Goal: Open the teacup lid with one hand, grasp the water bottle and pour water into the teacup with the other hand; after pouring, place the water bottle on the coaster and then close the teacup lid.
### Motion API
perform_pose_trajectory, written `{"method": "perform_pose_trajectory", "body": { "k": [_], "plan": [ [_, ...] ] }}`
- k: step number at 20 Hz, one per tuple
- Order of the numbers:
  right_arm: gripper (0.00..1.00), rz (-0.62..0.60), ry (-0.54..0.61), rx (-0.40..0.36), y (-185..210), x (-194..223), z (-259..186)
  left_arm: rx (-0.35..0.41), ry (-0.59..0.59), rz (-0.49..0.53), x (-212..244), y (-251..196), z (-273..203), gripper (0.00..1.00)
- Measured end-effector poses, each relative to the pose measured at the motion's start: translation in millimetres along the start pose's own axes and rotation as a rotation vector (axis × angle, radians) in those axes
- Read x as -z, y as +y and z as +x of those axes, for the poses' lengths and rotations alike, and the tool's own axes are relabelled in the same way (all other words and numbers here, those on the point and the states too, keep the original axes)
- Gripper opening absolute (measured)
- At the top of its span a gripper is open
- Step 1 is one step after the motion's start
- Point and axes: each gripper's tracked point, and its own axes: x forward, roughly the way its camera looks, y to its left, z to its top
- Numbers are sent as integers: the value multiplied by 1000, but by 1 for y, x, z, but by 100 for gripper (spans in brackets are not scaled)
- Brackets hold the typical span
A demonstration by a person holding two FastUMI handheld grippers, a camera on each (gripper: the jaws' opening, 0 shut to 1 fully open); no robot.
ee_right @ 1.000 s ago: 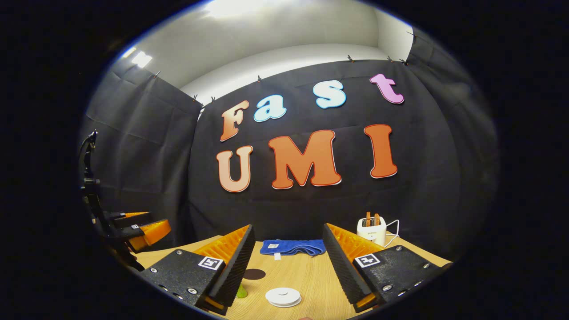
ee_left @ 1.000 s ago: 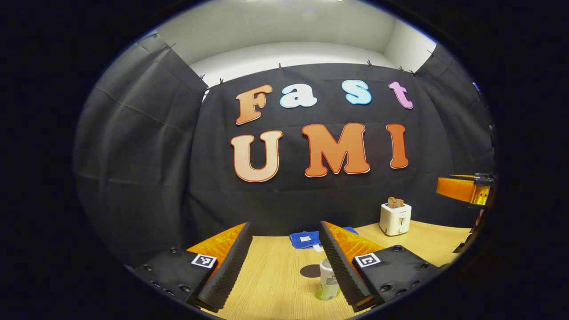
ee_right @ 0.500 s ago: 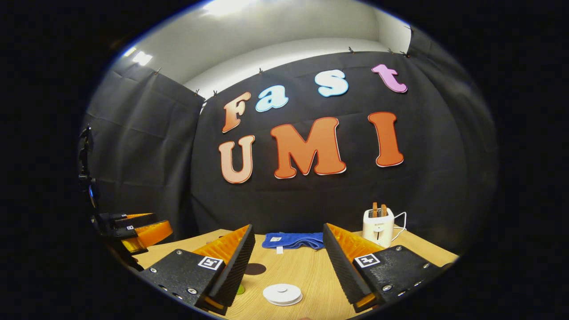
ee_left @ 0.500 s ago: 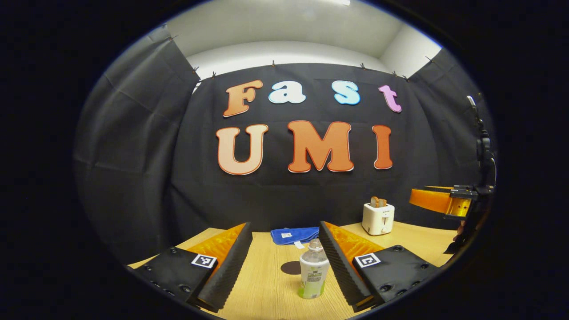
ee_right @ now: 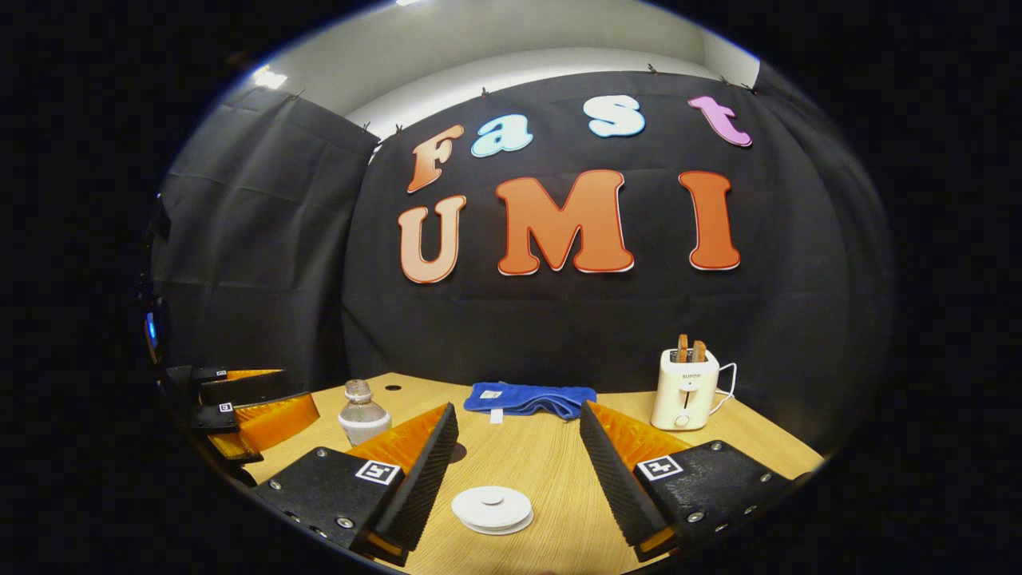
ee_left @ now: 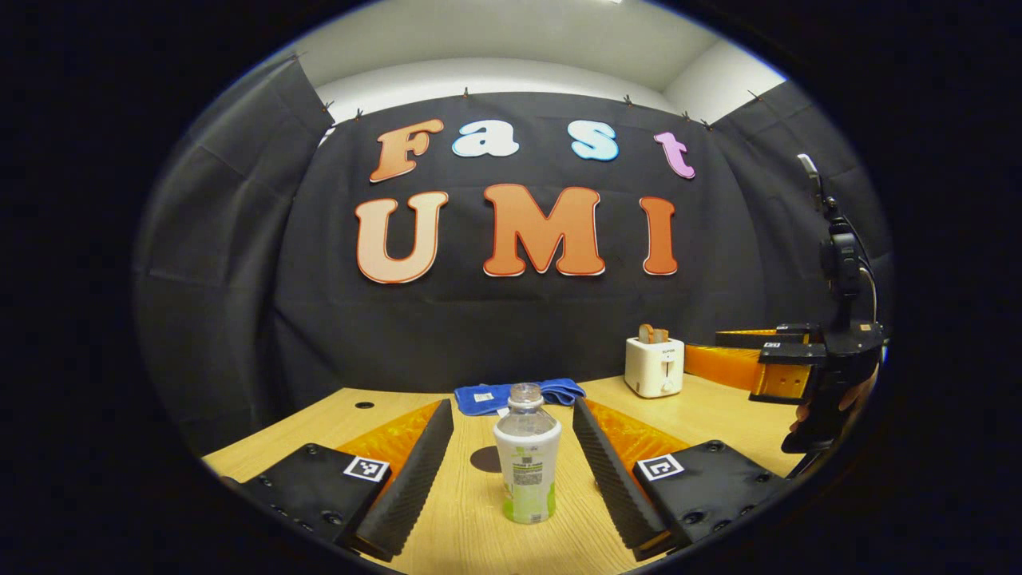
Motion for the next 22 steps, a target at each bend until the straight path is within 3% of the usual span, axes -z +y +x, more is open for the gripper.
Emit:
{"method": "perform_pose_trajectory", "body": {
  "k": [5,10,12,13,17,19,22],
  "plan": [
    [92,23,105,-72,15,45,17,-12,23,3,17,2,6,97],
    [89,-33,235,-37,11,97,29,-15,56,1,33,-1,12,97],
    [84,-36,250,-47,17,104,31,-16,69,6,40,-3,14,97],
    [88,-46,256,-50,17,109,33,-16,75,6,43,-4,15,97],
    [84,-78,288,-44,15,127,39,-8,96,-2,52,-8,18,96],
    [77,-62,312,-45,16,134,39,-12,98,7,52,-6,17,97],
    [58,-44,318,-56,19,137,40,-15,101,11,54,-5,19,96]
  ]
}}
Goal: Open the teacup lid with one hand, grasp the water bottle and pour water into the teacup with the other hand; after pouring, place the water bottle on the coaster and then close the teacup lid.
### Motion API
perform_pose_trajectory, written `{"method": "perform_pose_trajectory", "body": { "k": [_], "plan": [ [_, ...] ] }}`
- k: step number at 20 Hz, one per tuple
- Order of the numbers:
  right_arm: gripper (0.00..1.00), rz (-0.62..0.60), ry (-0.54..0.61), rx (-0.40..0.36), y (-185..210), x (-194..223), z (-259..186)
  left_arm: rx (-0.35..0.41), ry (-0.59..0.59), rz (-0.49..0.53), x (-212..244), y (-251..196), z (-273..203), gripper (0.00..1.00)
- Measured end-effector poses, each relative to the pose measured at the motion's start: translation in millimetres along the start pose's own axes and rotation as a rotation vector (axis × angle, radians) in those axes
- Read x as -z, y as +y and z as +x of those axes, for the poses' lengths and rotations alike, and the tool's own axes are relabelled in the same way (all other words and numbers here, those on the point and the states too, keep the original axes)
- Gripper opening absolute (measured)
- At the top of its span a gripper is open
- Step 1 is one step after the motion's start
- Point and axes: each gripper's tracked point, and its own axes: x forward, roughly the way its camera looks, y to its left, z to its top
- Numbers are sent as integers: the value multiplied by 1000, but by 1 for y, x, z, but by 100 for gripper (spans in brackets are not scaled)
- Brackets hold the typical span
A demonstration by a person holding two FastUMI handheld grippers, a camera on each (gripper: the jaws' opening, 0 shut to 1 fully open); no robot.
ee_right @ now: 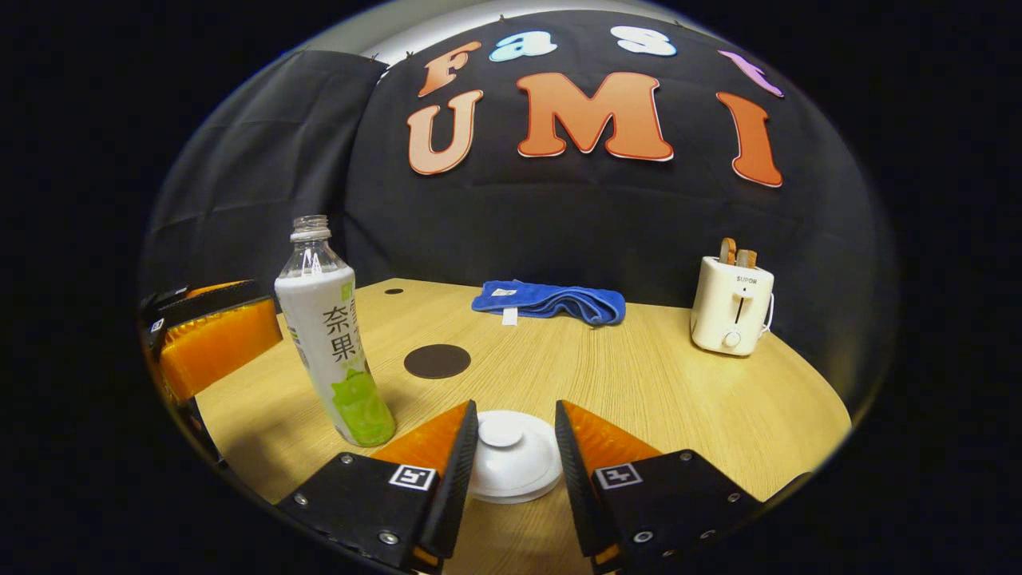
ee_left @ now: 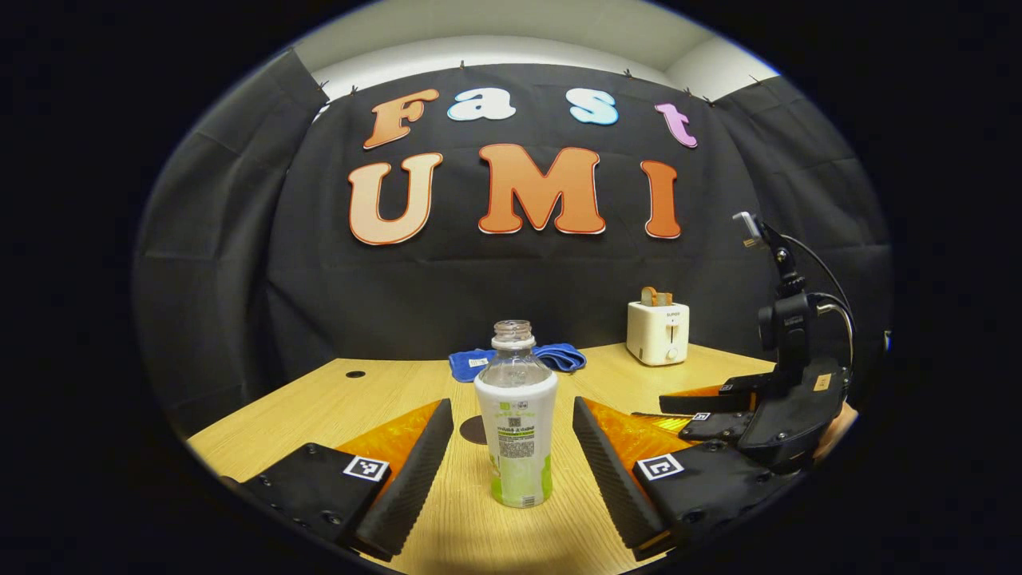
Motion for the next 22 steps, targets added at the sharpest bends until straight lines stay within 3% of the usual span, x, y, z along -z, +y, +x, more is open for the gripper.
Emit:
{"method": "perform_pose_trajectory", "body": {
  "k": [3,5,6,7,8,15,22],
  "plan": [
    [43,-8,-1,-11,3,-1,1,2,5,-4,3,-1,1,97],
    [39,-11,0,-19,6,-1,1,3,15,-2,6,-3,2,96],
    [27,-17,1,-20,7,-2,1,5,20,0,9,-3,2,97],
    [24,-28,-1,-21,8,-2,0,10,26,2,10,-6,3,96],
    [27,-37,-1,-22,7,-2,1,12,27,3,10,-7,4,97],
    [21,29,8,-31,6,-2,-1,31,90,-31,39,-13,15,97],
    [22,69,-44,-31,-2,-21,-16,-9,177,-38,76,3,35,97]
  ]
}}
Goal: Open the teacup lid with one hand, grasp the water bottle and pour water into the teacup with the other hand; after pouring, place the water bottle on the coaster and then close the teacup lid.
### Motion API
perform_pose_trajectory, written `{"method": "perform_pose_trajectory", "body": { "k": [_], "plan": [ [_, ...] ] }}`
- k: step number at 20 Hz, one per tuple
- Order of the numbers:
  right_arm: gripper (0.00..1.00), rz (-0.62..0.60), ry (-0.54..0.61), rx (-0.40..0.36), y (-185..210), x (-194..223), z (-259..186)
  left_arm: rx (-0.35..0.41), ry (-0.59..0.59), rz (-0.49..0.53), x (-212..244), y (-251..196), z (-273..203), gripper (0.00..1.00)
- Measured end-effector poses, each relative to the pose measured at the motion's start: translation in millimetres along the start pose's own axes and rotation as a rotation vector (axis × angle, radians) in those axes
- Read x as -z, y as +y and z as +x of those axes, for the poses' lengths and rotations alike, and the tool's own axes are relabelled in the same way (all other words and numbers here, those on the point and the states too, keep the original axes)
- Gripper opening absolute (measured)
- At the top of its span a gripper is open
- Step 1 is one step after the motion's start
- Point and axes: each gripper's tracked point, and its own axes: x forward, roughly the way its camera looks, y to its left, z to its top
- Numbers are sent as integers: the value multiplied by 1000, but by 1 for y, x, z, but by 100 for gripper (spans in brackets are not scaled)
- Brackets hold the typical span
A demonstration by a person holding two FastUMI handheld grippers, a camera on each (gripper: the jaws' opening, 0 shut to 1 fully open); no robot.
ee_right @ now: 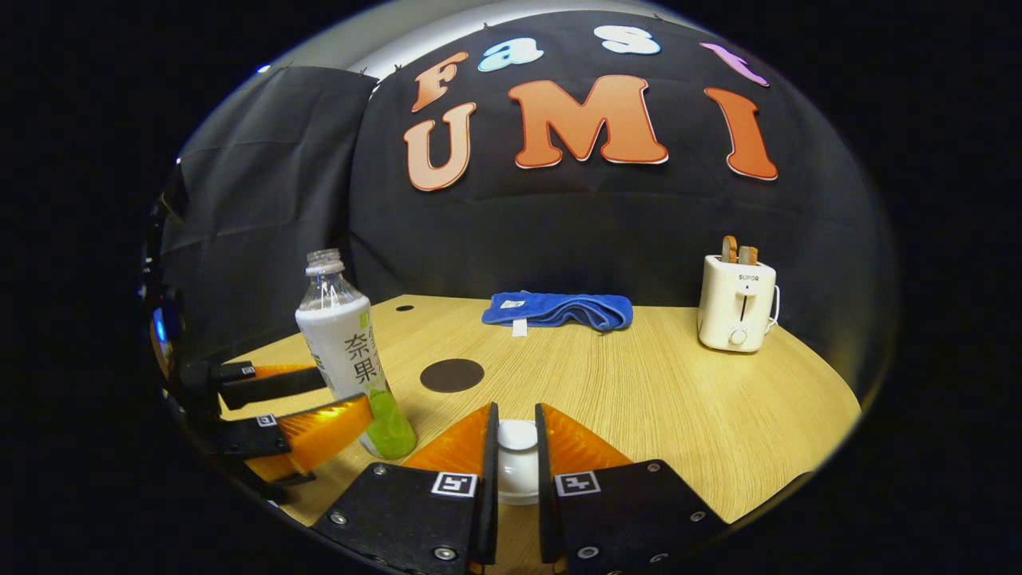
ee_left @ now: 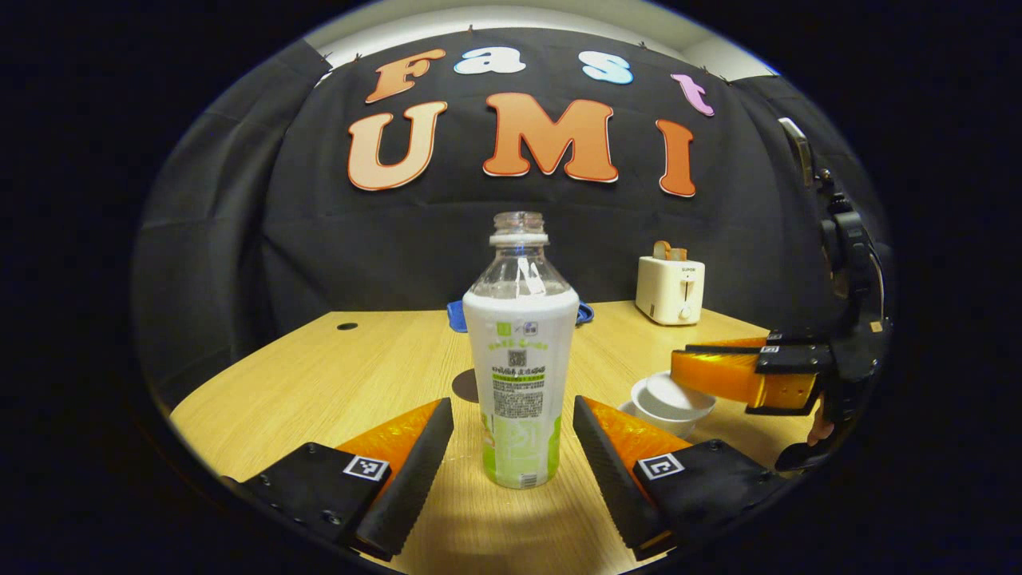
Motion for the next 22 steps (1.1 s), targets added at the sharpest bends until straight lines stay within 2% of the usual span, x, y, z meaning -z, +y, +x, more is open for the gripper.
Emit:
{"method": "perform_pose_trajectory", "body": {
  "k": [6,8,9,14,17,22],
  "plan": [
    [21,5,-53,6,-6,-20,-15,-2,-5,13,3,4,13,96],
    [22,16,-68,8,-7,-26,-19,2,-24,7,-1,2,15,83],
    [21,20,-73,9,-8,-27,-19,6,-26,1,-1,2,18,72],
    [21,23,-79,26,-15,-29,-23,14,-32,3,0,1,15,67],
    [21,21,-86,43,-20,-31,-26,-2,-23,51,0,4,17,68],
    [21,18,-125,69,-30,-44,-37,-45,-38,218,-14,12,20,67]
  ]
}}
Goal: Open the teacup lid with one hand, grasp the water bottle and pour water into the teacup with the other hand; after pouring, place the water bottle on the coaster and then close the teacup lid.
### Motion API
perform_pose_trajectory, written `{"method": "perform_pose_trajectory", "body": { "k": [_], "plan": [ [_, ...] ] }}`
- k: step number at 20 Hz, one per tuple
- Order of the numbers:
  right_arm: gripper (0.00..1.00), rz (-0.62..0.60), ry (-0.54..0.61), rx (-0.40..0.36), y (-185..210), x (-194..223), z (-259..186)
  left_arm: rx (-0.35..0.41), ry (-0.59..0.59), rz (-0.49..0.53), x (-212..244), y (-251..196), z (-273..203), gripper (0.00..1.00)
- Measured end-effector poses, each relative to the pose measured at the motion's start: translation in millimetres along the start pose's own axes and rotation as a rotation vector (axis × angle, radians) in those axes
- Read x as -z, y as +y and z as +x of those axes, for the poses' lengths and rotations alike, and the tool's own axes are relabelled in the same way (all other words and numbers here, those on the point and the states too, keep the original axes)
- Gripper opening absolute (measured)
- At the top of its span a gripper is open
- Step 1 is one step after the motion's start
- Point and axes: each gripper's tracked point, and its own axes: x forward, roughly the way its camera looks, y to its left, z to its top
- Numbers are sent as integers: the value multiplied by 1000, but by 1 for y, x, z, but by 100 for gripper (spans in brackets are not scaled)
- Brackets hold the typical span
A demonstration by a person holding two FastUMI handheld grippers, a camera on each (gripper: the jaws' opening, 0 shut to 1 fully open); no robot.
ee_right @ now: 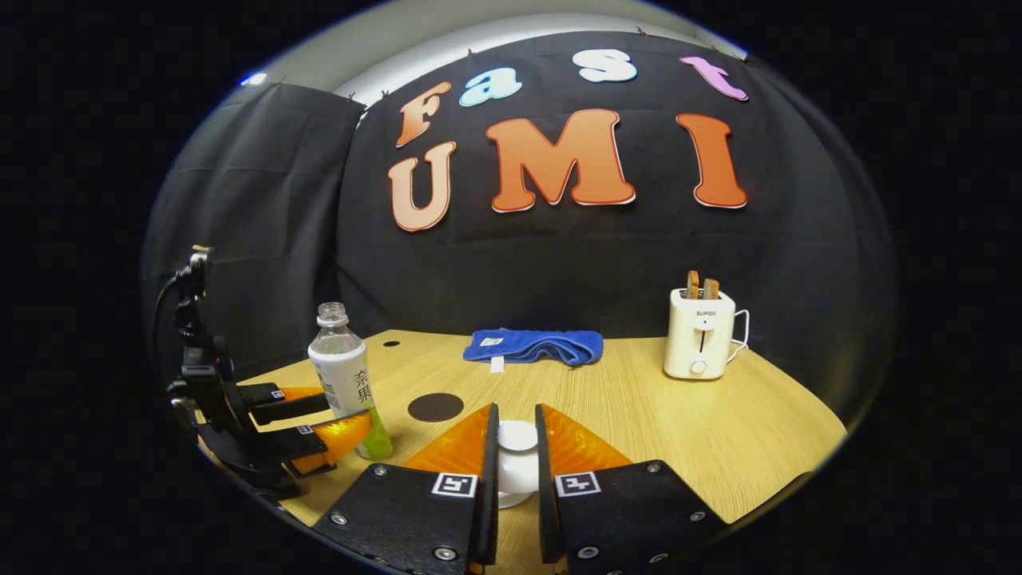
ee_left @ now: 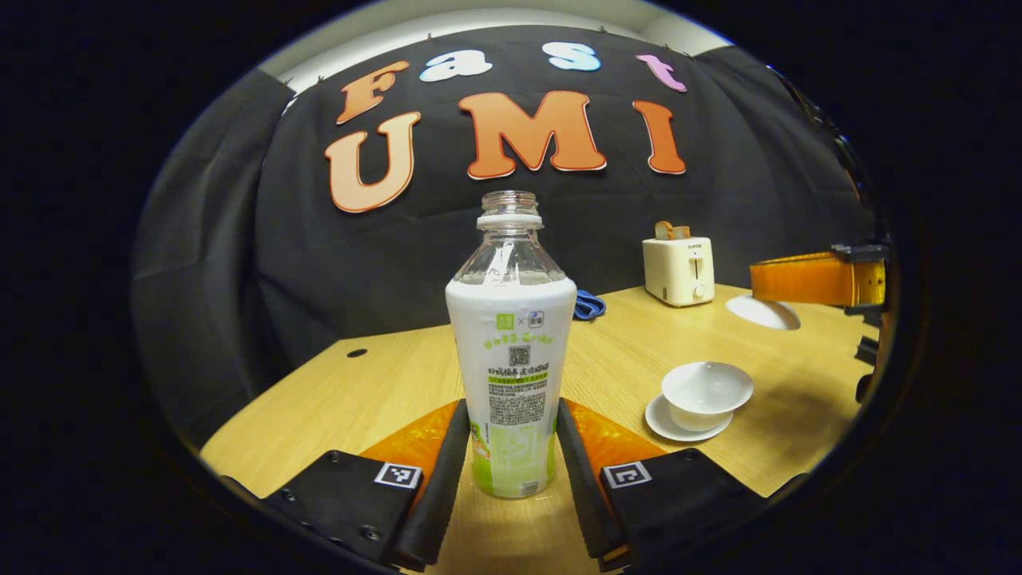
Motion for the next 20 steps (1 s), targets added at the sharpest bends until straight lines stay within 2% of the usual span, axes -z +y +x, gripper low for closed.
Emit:
{"method": "perform_pose_trajectory", "body": {
  "k": [7,12,15,20],
  "plan": [
    [21,-32,-17,37,-17,-3,-7,-45,-26,277,-14,3,5,67],
    [21,-11,-27,58,-30,-8,-12,-84,-37,456,-12,12,10,68],
    [21,-6,-44,82,-42,-16,-18,-64,-67,581,-19,2,12,64],
    [21,5,-62,136,-67,-19,-27,-31,-53,757,-14,-7,14,66]
  ]
}}
